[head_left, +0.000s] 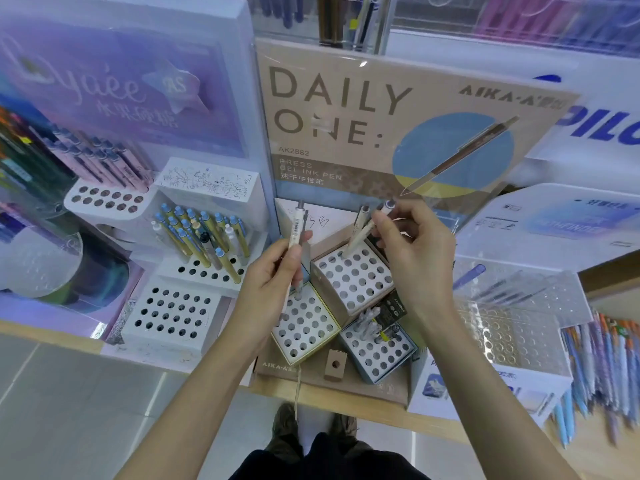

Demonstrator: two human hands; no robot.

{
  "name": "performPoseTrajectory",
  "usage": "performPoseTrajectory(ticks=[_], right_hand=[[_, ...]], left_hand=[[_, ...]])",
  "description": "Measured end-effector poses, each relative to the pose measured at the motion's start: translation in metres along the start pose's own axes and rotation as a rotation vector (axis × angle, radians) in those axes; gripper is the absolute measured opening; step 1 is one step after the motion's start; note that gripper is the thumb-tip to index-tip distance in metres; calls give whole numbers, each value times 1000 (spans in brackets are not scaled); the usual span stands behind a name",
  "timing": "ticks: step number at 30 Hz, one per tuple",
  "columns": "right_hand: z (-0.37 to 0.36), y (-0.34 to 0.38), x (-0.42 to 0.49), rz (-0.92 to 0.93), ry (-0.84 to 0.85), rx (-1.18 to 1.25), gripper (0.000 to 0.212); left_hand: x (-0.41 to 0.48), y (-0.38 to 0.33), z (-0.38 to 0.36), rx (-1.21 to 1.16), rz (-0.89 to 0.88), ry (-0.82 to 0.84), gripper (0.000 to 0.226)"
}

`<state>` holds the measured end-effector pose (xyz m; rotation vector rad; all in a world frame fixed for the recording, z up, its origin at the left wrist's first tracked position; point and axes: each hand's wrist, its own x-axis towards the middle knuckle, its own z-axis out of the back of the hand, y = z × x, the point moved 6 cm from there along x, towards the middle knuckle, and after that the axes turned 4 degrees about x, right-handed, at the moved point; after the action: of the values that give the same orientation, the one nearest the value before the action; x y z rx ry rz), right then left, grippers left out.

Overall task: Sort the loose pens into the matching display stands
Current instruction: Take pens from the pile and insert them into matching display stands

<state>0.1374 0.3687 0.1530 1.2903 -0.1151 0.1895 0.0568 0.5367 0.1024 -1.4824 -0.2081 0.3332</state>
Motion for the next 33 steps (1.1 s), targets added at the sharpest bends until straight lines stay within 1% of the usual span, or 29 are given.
performPoseTrajectory(ticks=[3,6,10,12,14,16,18,22,26,28,29,31,32,33], right_hand=[[-3,3,-1,63,-34,-28,6],[-6,-1,2,90,-35,-63,2],[-17,-12,3,101,38,-224,13],[-22,-14,3,141,41,-293,17],[-24,-14,4,153,27,-301,20],[-27,-12,3,173,9,-299,20],[-34,-9,-3,242,4,-322,17],[-41,-6,-4,319,-16,-406,17],[-42,-6,0,245,40,-501,25],[-32,-2,-10,201,34,-459,27],[-27,0,-16,136,57,-360,26],[-25,3,-28,-43,177,-70,15],[-29,5,-33,-110,244,34,11],[-34,8,-37,-140,295,78,10]], left_hand=[[2,-3,0,-35,-34,-10,25],[3,-5,1,-72,-45,-9,21],[4,-5,1,-161,-22,-7,17],[4,-5,2,-184,-12,-11,13],[4,-5,1,-197,-11,-31,11],[5,-3,4,-179,-1,-80,9],[6,0,7,-117,4,-117,10],[6,2,9,-103,12,-123,10],[4,-2,10,-110,0,-144,10],[4,-3,10,-112,4,-149,10],[3,-4,9,-114,8,-142,10],[2,-5,7,-108,13,-108,12],[1,-6,6,-95,10,-87,15],[1,-7,4,-83,4,-70,16]])
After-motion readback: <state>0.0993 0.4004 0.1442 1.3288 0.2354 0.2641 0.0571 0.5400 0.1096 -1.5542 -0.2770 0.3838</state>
